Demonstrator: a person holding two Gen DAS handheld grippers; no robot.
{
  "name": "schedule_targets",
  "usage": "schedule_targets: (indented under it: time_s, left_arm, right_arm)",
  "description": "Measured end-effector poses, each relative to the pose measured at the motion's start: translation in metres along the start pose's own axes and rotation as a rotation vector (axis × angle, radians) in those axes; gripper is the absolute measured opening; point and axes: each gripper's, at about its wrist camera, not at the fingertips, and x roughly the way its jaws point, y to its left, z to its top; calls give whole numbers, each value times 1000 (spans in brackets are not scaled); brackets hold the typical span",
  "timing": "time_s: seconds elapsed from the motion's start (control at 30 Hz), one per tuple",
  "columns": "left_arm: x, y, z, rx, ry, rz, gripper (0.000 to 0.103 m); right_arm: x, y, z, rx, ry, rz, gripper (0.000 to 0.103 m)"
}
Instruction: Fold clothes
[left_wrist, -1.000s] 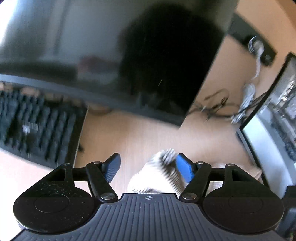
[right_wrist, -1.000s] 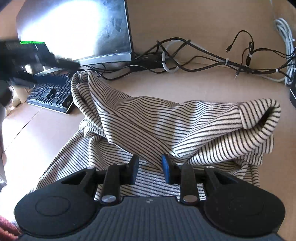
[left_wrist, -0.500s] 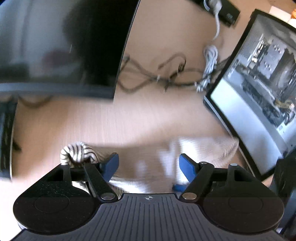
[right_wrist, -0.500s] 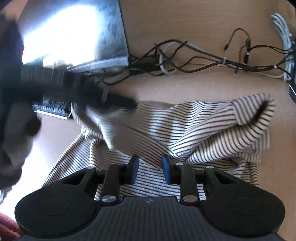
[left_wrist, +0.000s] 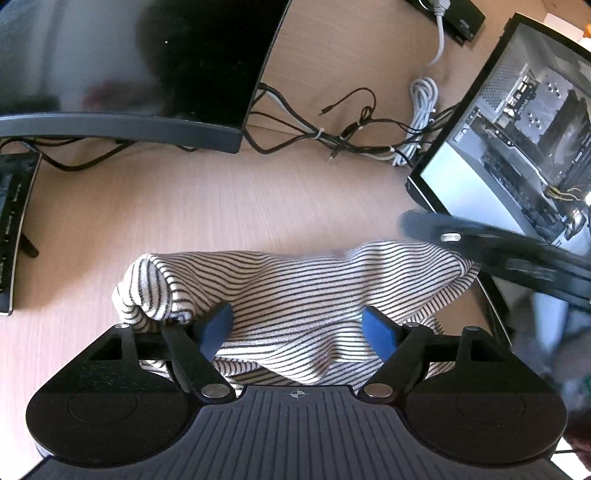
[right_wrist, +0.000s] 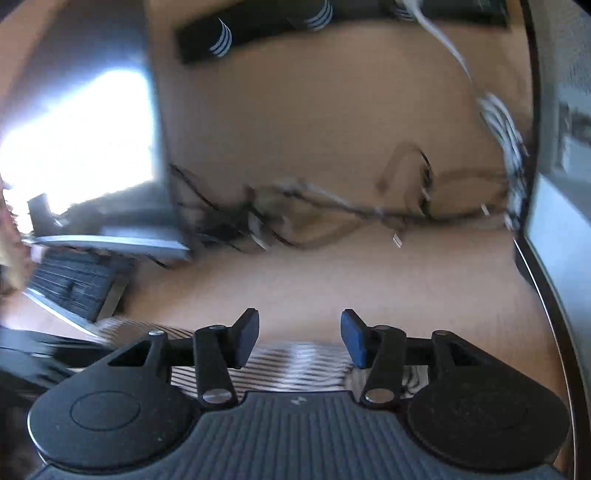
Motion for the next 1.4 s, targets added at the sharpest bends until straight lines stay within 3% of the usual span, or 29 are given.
schedule_targets:
  time_s: [0.2,0.4,0.6,0.67,0.73,0.83,1.4]
  left_arm:
    - [-2,4,0,-17,8,-29,88]
    - [-8,-11,9,28,31,-27,94]
    - [-32,-27,29,102,-65,-20,94]
    - [-28,-22,30,103,-62,25,91]
    - [-22,-13,29,93,-40,74,80]
    - [-14,2,17,78,-6,98,74]
    - [-18,20,-16,71,-18,36,75]
  right_arm:
    - [-7,-4,-29,-35,48,-2,50]
    - [-14,2,-44,-67,45,-13,54]
    - [-15,2,-47,-58,46,-3,56]
    - [-17,3,-48,-51,49,2,56]
    - [-19,4,-49,-44,52,6,56]
    - [-20,5,-52,-41,57,7,56]
    - [-30,14,-62,-80,83,-8,63]
